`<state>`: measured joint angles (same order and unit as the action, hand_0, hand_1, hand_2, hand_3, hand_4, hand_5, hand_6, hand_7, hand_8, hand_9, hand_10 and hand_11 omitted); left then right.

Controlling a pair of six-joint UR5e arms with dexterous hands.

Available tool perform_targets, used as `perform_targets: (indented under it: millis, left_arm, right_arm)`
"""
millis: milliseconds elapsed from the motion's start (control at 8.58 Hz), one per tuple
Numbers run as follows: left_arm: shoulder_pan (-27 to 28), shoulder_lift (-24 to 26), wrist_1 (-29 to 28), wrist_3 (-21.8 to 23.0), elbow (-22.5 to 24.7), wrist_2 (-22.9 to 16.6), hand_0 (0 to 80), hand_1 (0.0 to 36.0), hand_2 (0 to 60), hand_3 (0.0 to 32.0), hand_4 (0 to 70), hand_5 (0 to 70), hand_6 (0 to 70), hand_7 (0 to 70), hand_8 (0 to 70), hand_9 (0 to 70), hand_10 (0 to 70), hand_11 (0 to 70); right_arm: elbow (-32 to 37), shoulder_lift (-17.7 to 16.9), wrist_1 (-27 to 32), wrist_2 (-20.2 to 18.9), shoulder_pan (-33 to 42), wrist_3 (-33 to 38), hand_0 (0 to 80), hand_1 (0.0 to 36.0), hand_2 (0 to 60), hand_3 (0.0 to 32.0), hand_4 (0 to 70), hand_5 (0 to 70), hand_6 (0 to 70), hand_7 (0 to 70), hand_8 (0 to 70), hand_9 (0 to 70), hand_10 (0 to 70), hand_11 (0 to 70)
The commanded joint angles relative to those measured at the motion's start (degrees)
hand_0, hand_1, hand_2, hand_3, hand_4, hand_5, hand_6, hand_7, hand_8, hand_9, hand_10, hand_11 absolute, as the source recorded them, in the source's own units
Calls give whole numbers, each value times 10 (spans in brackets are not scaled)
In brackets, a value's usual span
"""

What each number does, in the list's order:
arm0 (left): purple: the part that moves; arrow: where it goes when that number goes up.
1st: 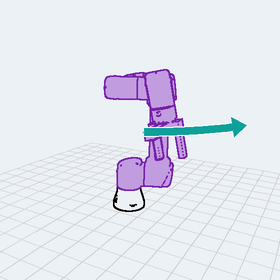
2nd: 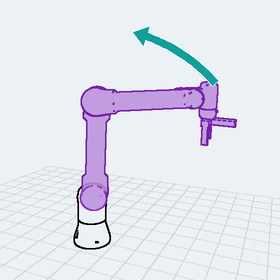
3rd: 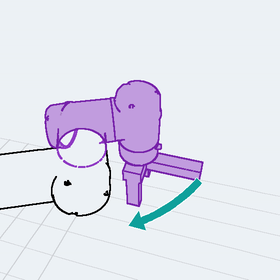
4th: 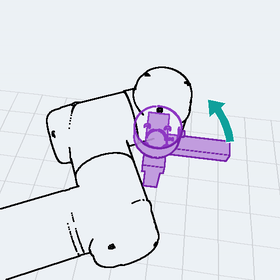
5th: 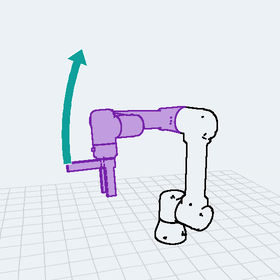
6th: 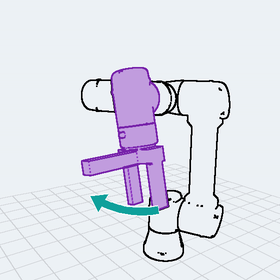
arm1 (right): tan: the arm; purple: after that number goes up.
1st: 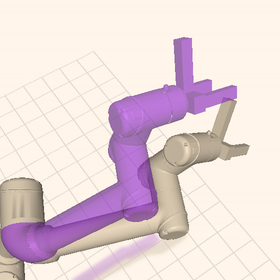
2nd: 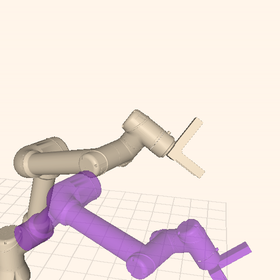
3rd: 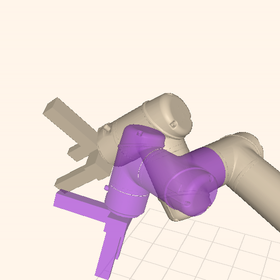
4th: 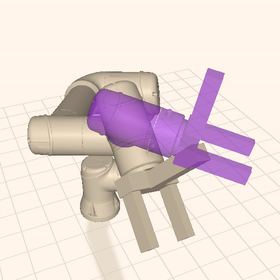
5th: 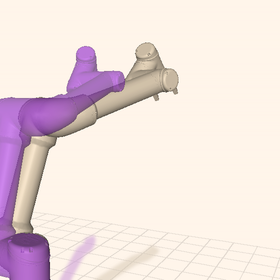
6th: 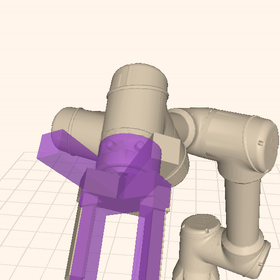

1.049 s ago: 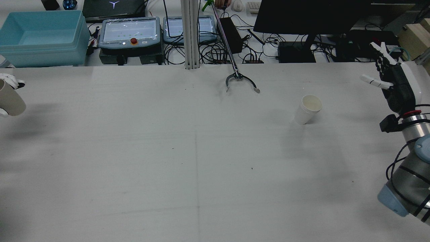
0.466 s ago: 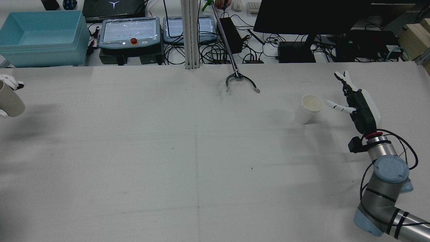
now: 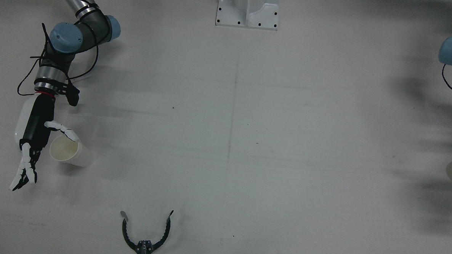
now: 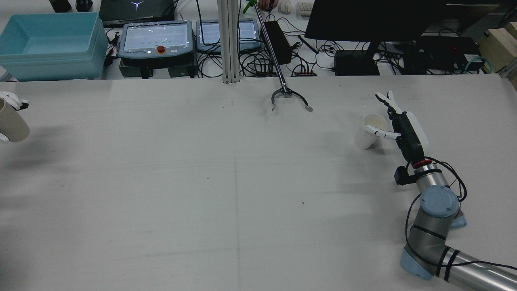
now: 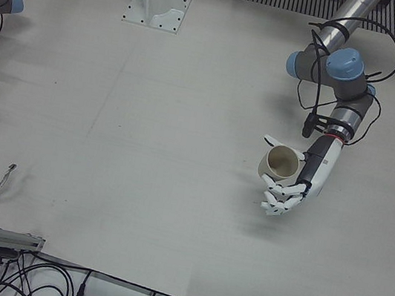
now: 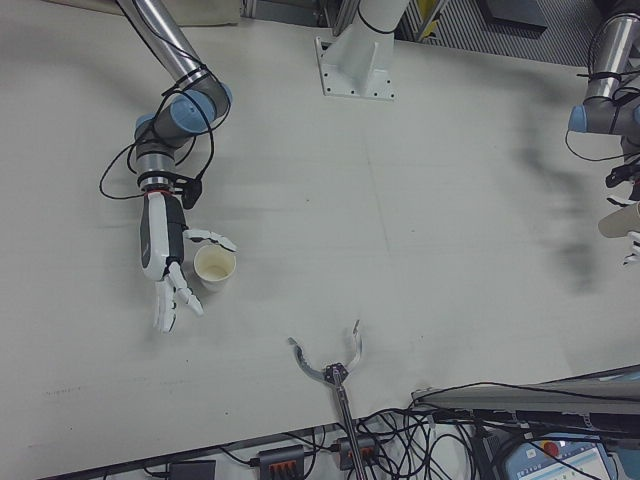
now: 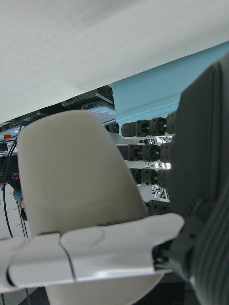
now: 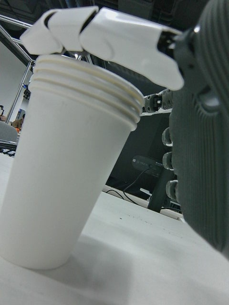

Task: Pour water
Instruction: 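Reach the right hand to the white paper cup and grasp it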

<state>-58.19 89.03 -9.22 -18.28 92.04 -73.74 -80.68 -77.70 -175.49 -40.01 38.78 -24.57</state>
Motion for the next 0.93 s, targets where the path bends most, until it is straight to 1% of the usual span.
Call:
perform_targets:
  millis: [0,233,583,816]
  left_arm:
    - [1,3,-5,0,-11,0,600,152,0,0,547,473,225,532,205,328,149,227]
    - [1,5,-5,0,-12,0,603,155,0,0,541,475,226,533,205,327,150,229]
    - [2,8,-3,0,-12,0,610,160,0,0,538,477,227,533,206,327,149,229]
    - [2,9,2,0,-12,0,620,163,0,0,541,480,228,534,204,325,149,229]
  right_arm:
    - [4,12,0,-1,-14,2,478,181,176,58,0,88,5,2,0,0,0,0]
    - [0,12,0,-1,-15,5,482,184,169,62,0,82,1,0,0,0,0,0]
    - [1,6,0,-2,-17,6,474,174,166,62,0,81,0,0,0,0,0,0]
    - [3,4,2,-1,-18,9,474,172,167,56,0,77,0,0,0,0,0,0]
